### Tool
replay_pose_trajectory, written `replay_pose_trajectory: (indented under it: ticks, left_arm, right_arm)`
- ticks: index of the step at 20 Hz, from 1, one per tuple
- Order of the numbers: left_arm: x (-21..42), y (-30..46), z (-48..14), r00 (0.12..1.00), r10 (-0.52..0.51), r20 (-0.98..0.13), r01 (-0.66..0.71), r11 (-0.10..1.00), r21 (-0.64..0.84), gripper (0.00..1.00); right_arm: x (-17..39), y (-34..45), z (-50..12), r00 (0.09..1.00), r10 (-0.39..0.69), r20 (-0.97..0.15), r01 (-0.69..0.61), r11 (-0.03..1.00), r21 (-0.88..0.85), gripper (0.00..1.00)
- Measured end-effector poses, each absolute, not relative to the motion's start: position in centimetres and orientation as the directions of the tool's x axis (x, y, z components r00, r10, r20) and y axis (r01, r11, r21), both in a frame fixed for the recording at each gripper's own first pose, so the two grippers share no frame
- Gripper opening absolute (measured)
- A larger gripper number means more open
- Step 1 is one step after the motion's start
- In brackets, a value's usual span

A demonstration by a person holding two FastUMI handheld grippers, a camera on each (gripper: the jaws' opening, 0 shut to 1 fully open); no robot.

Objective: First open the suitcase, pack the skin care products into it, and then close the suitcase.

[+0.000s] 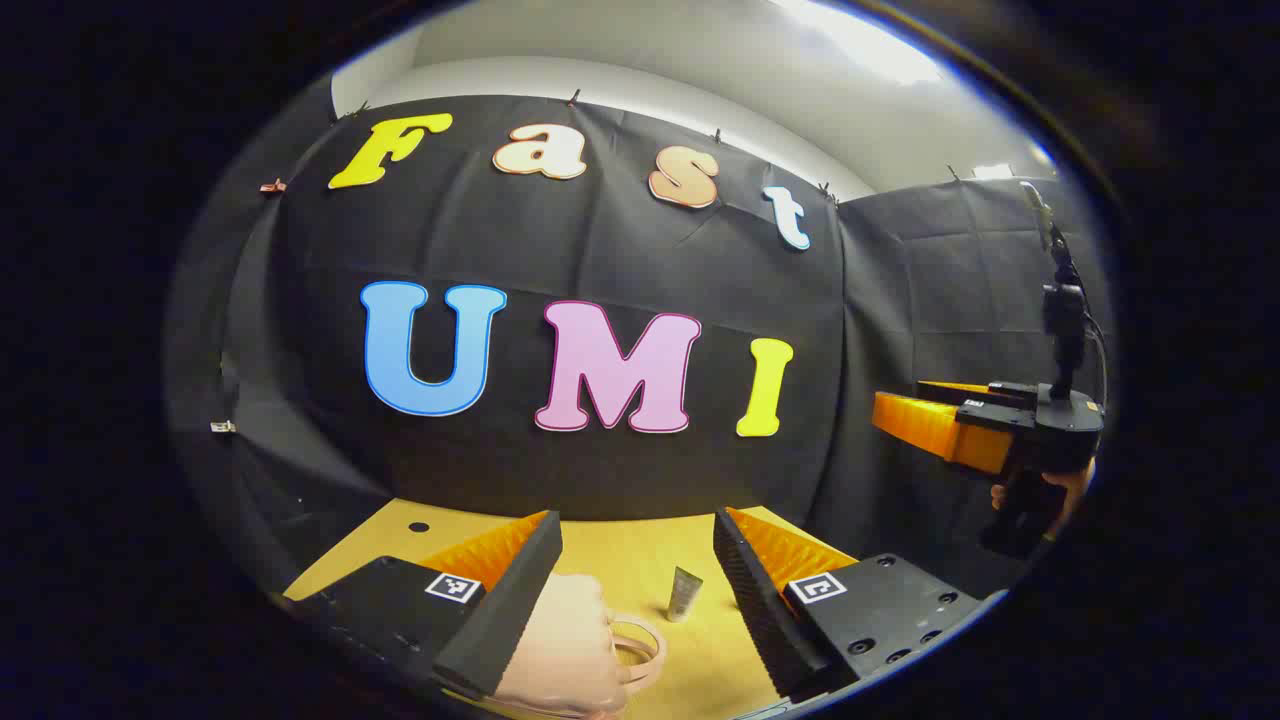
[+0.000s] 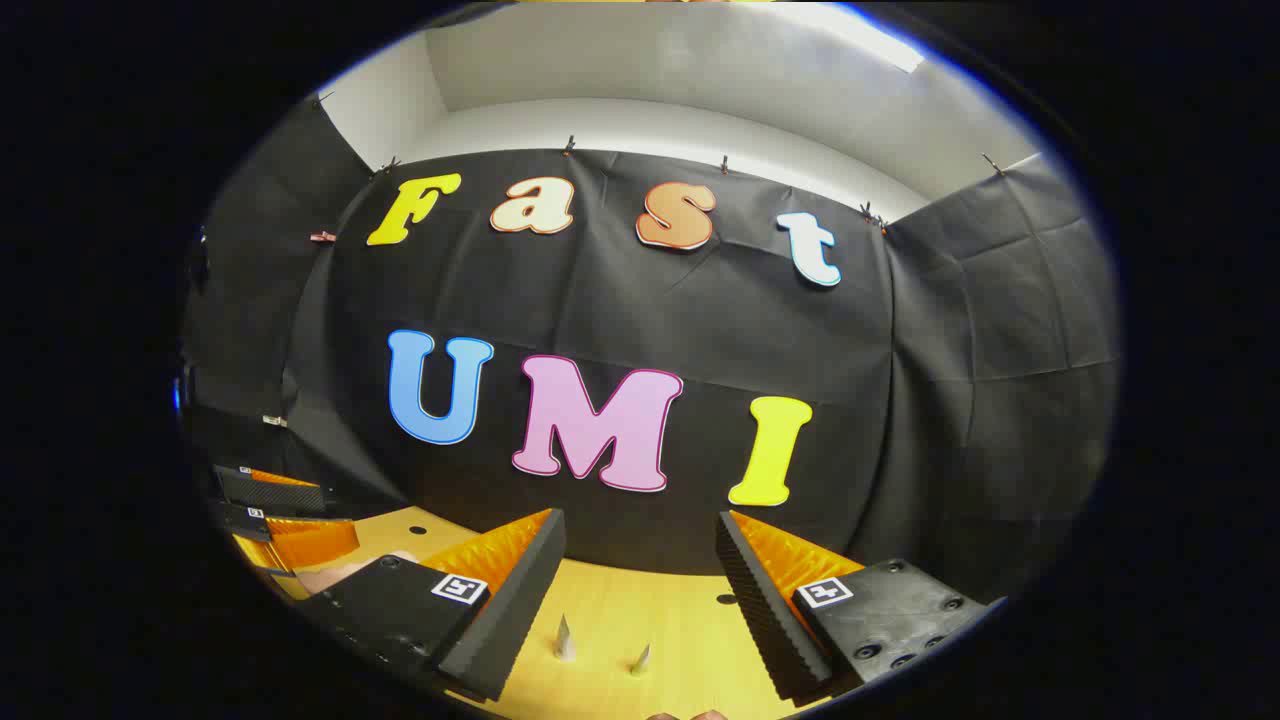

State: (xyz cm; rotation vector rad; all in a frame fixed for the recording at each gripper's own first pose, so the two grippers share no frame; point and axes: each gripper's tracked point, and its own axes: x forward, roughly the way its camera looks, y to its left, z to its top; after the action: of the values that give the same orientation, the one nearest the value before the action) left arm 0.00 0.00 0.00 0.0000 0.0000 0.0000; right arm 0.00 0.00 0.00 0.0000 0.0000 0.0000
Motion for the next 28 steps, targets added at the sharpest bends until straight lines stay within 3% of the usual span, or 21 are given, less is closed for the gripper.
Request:
replay_pose_trajectory:
  ticks: [5, 20, 23, 28]
  left_arm:
    - [0.4, -0.8, -0.6, 0.999, -0.024, -0.025, 0.024, 1.0, -0.004, 0.96]
    - [3.6, -0.1, -1.5, 0.996, 0.064, -0.067, -0.068, 0.996, -0.056, 0.96]
    - [4.7, -0.2, -4.1, 0.984, 0.085, -0.157, -0.098, 0.992, -0.078, 0.96]
    - [7.5, -3.2, -12.2, 0.916, 0.01, -0.4, -0.091, 0.979, -0.183, 0.96]
  right_arm:
    - [0.4, -0.2, 0.0, 1.0, -0.002, 0.007, 0.002, 1.0, -0.03, 0.96]
    - [0.4, -2.9, -1.6, 0.998, -0.052, -0.035, 0.051, 0.998, -0.032, 0.95]
    - [0.9, -2.8, -1.8, 0.998, -0.052, -0.04, 0.052, 0.999, -0.008, 0.96]
    - [1.1, -4.1, -3.1, 0.999, -0.039, -0.038, 0.039, 0.999, 0.001, 0.96]
